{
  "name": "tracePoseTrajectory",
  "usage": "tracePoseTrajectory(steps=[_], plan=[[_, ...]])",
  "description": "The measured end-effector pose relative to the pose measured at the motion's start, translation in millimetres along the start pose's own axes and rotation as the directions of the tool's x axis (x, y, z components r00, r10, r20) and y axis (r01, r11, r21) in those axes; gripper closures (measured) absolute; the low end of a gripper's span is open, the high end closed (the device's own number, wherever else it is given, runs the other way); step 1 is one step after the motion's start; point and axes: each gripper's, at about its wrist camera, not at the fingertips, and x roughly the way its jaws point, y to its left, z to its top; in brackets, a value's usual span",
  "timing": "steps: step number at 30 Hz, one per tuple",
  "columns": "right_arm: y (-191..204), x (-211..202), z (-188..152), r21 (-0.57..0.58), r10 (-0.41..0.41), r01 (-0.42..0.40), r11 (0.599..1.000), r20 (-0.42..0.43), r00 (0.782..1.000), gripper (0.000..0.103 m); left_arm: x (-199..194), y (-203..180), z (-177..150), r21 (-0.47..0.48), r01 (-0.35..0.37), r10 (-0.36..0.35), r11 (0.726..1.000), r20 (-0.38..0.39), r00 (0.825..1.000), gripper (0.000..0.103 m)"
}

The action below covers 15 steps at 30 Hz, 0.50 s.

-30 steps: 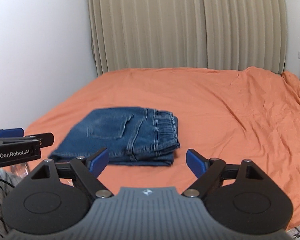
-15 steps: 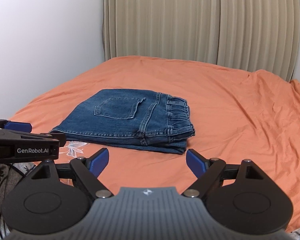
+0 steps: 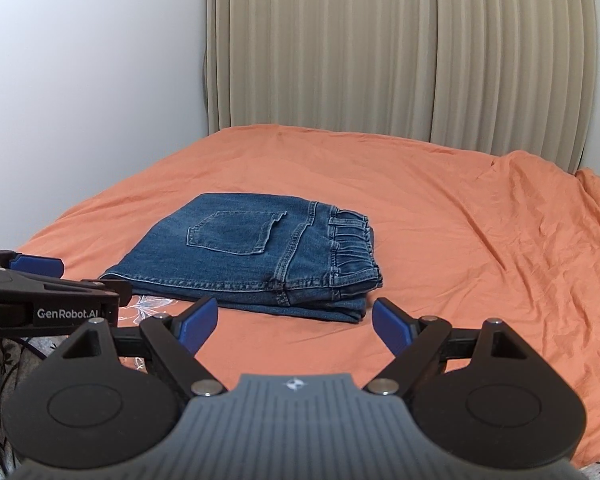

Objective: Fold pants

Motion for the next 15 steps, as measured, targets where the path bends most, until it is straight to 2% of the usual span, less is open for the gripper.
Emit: tracePoseTrajectory(steps=[15], plan=[[-6.4, -7.1, 2.1, 0.017, 0.007, -0.007, 1.000, 0.024, 1.000, 0.022, -3.7, -4.6, 2.2, 0.010, -0.008, 0.007, 1.000, 0.006, 1.000, 0.014]])
